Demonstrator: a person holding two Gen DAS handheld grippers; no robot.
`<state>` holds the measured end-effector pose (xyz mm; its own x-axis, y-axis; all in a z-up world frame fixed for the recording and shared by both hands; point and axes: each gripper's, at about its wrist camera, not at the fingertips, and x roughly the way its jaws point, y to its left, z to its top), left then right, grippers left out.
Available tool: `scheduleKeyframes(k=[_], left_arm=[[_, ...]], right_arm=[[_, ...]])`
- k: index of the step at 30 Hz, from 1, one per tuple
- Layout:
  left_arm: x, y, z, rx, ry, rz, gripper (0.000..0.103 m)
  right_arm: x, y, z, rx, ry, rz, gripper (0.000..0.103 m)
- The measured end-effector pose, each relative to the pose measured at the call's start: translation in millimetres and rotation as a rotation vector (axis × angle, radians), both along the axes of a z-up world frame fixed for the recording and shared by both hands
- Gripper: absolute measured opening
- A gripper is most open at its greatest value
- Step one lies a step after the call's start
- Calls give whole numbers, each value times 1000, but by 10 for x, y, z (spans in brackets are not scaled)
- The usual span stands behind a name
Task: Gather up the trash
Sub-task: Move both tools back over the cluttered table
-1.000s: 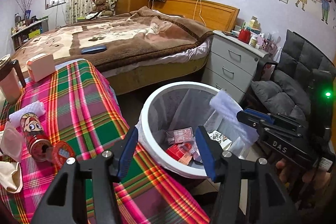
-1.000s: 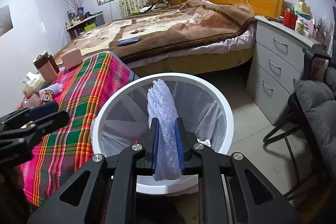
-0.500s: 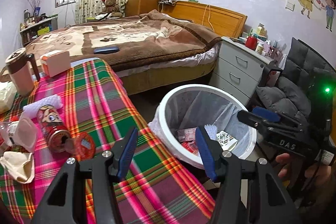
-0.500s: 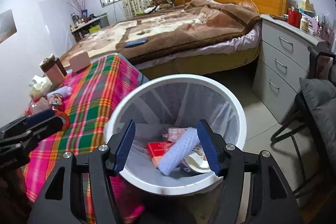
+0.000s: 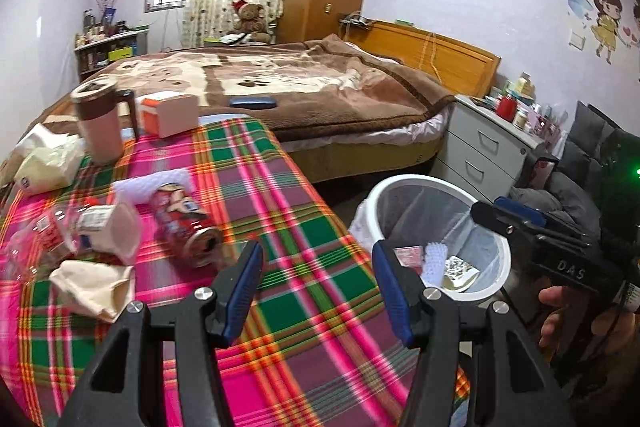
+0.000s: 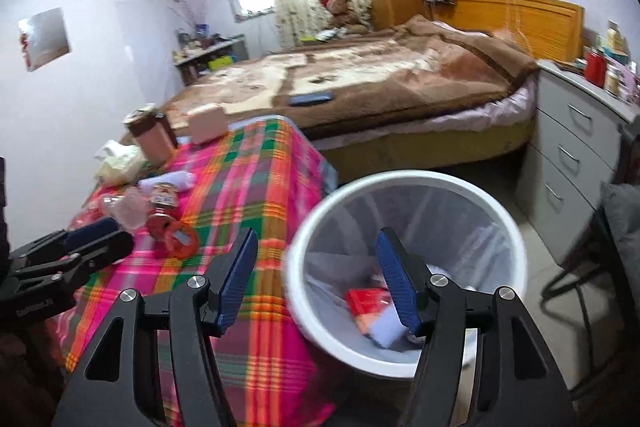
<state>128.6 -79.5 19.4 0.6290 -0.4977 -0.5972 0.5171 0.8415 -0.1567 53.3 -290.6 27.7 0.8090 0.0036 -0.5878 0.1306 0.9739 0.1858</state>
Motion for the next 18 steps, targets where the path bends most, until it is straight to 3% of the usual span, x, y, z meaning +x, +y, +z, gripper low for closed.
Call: scheduleKeyframes(k=[8,10,13,14,18], left_arm=[[34,524,-33,-1,-6,109,61],[53,687,-37,-7,-4,143,62],[80,919,-58,-10,-1,191,63],[89,1002,-69,-11,1,208,64],[130,1314,-101,-19,10,271,64]], right_arm=[[72,282,64,4,-106,92,63],[84,397,79,-56,-129,104,63],[200,621,44,-195,-82,85,64],[226,648,38,-200,-76,91,64],[344,726,-21,-50,-50,170,64]])
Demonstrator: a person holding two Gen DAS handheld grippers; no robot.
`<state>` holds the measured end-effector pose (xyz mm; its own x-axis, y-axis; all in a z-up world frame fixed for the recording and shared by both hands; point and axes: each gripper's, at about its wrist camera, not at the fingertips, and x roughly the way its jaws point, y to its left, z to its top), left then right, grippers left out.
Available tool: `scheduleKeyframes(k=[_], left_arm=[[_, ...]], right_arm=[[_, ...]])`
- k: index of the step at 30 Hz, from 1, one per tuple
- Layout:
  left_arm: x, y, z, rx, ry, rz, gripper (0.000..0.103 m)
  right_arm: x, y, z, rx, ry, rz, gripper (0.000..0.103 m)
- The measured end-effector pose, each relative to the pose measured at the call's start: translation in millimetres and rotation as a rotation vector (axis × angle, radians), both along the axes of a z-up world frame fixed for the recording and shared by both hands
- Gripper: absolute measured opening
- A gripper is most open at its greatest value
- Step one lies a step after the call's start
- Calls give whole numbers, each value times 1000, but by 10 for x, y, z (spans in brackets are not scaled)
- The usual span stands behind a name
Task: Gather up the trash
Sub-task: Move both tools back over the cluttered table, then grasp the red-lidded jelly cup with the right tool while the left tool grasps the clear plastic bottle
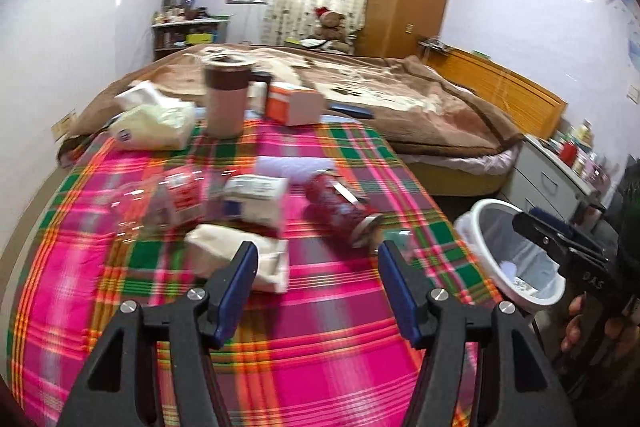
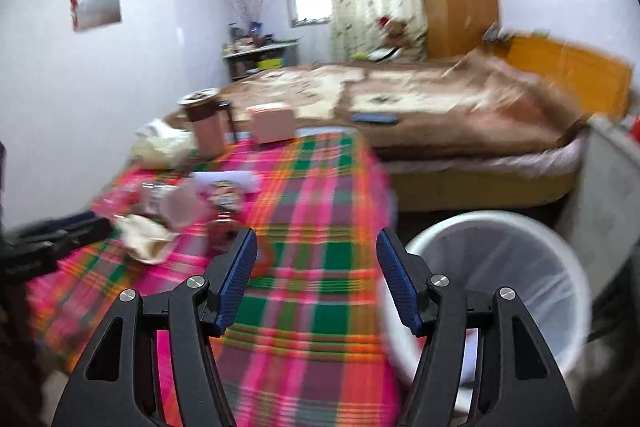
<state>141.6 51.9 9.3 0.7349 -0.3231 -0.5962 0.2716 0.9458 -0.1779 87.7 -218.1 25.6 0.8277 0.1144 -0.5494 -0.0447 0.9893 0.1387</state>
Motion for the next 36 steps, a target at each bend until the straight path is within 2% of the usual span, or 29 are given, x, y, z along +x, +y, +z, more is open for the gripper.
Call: scheduleKeyframes(k=[4,6,13,21,27,31,36], left_arm=[[36,282,-21,-3,6,52,67],[51,392,-45,1,11,74,68],[132,698,-138,0,38,136,70],[232,879,-253,6,66,157,70],[329,1036,-298,11,81,185,71],[433,1155,-301,0,88,195,71],[594,1213,-292,26,86,182,72]], right_arm=[[155,71,-69,49,20,-31,64],[251,154,-101,60,30,3,64],[345,469,-245,-74,74,92,64],[518,497,-339,-91,142,168,64],[687,486,-411,-50,184,189,64],[746,564,-476,-77,206,221,65],[772,647,-536,-102,222,239,65]])
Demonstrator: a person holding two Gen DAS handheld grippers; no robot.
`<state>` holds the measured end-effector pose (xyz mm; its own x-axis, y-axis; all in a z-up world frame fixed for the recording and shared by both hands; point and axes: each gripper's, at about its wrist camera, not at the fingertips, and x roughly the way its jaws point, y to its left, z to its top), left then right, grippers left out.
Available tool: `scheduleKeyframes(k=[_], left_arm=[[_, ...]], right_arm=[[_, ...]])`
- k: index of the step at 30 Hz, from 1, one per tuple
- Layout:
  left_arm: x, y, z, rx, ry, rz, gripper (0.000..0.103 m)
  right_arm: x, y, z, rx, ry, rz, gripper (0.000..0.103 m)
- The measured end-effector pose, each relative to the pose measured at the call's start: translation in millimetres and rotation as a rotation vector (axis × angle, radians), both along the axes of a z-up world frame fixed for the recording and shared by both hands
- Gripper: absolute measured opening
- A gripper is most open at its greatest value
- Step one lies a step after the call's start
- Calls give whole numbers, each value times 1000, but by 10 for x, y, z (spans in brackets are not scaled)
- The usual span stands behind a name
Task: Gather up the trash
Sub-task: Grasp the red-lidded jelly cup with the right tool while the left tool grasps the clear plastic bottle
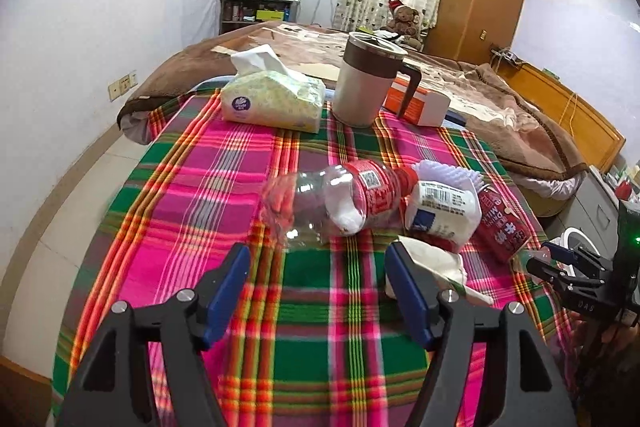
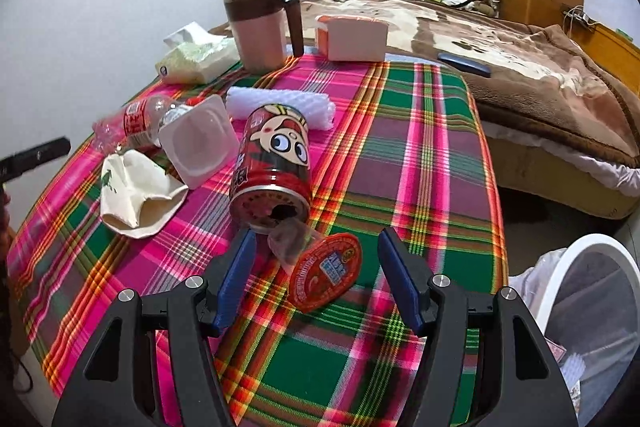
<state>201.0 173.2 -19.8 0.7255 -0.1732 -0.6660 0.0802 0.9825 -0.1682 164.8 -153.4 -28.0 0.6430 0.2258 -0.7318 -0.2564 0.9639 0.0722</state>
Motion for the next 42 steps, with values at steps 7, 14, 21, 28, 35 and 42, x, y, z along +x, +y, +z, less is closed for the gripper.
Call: scheduleKeyframes(k=[7,14,21,28,35,42], left_arm=[[341,-49,35,55,9,-84,75],[688,-175,10,113,39,-209,77],[971,-284,-63,178,93,-327,77],[1029,-453,-224,241,176,-404,78],[1092,-520,-362,229,248,-383,77],[1048,-482,-365,185,236,-324,69]], right_arm=[[109,59,-81,-13,40,3,65],[169,105,-128,-20,73,-1,65],[195,98,-146,-17,92,-4,65],[201,84,-138,-6,92,-7,65],[189,64,-136,1,96,-8,65],[137,-1,-104,-5,86,-28,65]])
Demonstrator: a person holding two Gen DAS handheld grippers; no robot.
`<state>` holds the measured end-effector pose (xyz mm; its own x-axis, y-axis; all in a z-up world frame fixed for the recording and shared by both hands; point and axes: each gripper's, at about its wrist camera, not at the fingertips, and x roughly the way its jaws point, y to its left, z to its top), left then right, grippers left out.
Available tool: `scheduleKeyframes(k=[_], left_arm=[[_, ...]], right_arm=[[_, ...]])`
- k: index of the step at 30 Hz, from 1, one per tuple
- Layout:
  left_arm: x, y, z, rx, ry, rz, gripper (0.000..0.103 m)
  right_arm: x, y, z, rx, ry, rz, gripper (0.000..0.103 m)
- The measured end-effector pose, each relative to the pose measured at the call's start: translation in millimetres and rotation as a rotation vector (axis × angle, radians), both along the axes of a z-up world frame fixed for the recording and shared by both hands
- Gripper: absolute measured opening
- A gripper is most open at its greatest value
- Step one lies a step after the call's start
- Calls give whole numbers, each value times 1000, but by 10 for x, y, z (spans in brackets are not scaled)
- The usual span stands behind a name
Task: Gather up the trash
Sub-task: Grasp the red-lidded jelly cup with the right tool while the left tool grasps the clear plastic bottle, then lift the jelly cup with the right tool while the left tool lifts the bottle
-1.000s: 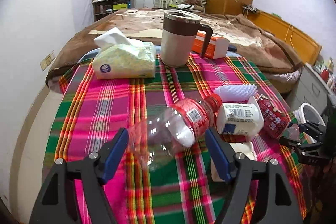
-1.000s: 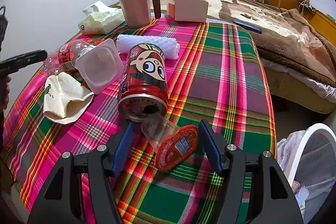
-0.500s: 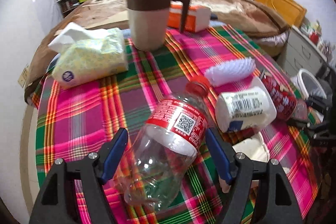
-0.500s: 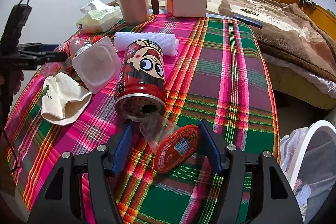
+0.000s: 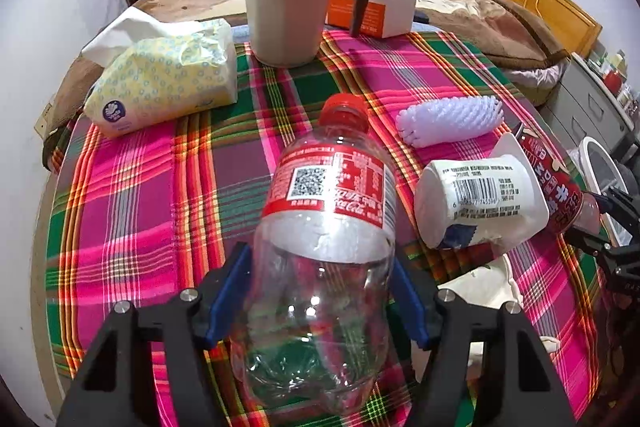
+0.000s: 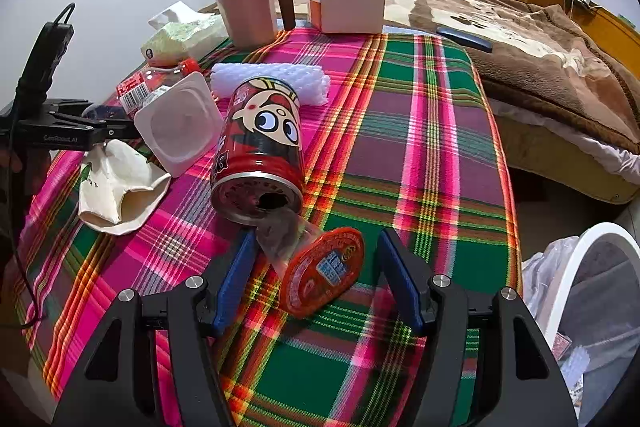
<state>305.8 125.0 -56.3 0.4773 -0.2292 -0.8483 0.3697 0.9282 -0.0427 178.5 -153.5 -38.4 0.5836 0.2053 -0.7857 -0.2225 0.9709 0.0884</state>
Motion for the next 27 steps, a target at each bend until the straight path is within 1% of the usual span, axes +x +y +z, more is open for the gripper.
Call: scheduleKeyframes(k=[3,6,8,9,14,18,22,23,26,27], left_arm=[[-31,14,4,-33,-4,17,69],[-100,18,6,-41,-15,21,69],[-133,25,10,-48,-19,31,69],[-154,38,10,-55,-20,37,69],[-272,96,-19,-75,-9,69,68],[-371,58,-31,-53,0,22,68],[-289,43,-36,-61,15,34,69],[-271,26,-65,-50,26,38,69],[-276,-21,-85,-21,15,48,68],[-294,-24,-65,-30,10,49,68]], right_arm=[[-33,-26,20,18,-15,-4,65],[-53,-12,23,33,-19,14,64],[-57,16,30,32,-26,26,58],[-59,24,31,29,-29,27,51],[-96,22,34,34,-34,27,51],[-138,23,34,31,-37,32,51],[-149,21,42,27,-43,28,51],[-155,15,44,29,-44,26,51],[-169,-4,52,34,-46,17,51],[-177,-15,55,37,-45,15,51]])
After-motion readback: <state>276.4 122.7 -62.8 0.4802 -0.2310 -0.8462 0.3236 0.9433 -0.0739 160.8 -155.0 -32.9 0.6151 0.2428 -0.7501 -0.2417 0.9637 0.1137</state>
